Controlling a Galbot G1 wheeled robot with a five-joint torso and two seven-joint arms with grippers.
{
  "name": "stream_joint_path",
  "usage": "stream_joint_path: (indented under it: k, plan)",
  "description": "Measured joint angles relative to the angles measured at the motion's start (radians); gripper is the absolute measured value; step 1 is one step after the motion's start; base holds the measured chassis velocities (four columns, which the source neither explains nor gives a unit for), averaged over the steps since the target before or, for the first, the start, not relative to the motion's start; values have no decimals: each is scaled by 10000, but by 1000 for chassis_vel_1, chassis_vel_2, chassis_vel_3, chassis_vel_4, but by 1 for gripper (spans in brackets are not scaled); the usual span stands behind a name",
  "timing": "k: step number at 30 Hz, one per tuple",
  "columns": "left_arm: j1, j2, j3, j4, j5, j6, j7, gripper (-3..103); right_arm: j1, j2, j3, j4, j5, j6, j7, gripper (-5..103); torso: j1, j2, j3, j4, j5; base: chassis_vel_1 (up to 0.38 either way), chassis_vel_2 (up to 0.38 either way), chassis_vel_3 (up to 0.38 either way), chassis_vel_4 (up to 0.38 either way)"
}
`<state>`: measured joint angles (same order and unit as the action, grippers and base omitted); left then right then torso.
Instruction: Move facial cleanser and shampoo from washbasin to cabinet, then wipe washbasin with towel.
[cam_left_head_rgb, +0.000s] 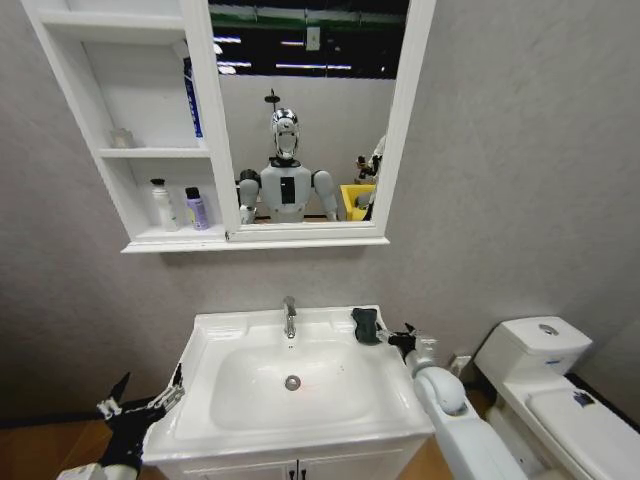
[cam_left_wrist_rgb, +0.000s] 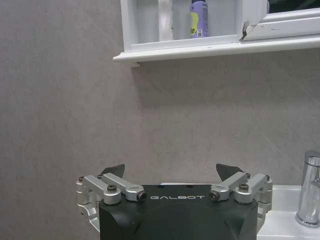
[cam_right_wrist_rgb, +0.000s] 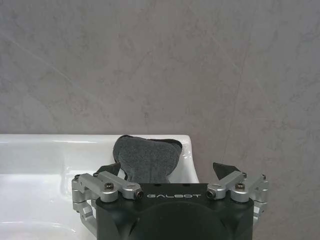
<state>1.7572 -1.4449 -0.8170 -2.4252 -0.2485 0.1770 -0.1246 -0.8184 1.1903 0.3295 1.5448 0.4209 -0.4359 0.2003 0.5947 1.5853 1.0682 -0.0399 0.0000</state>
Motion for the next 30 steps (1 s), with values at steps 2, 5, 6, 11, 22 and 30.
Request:
stream_joint_path:
  k: [2, 5, 6, 11, 22, 30]
  plan:
    - [0, 0, 0, 0, 0, 1, 1, 100, 351, 52, -225, -267, 139, -210, 256, 100, 0, 1, -1, 1, -2, 0, 0, 0, 0]
    - [0, 0, 0, 0, 0, 0, 1, 100, 980, 175, -583, -784, 478, -425, 577, 100, 1, 1, -1, 1, -2, 0, 0, 0, 0]
    - [0, 0, 0, 0, 0, 0, 1, 100, 980, 175, -583, -784, 478, -425, 577, 100, 1, 1, -1, 1, -2, 0, 0, 0, 0]
    - [0, 0, 0, 0, 0, 1, 0, 100, 1473, 390, -880, -1426, 832, -511, 713, 100, 0, 1, -2, -1, -1, 0, 0, 0, 0]
    - [-1, 0, 0, 0, 0, 1, 1, 100, 1925, 393, -1055, -2148, 1073, -731, 841, 98, 0, 1, -2, -2, -1, 0, 0, 0, 0]
    - [-1, 0, 0, 0, 0, 1, 1, 100, 2063, 501, -1153, -2648, 1052, -405, 713, 84, 0, 2, -2, -1, 0, 0, 0, 0, 0]
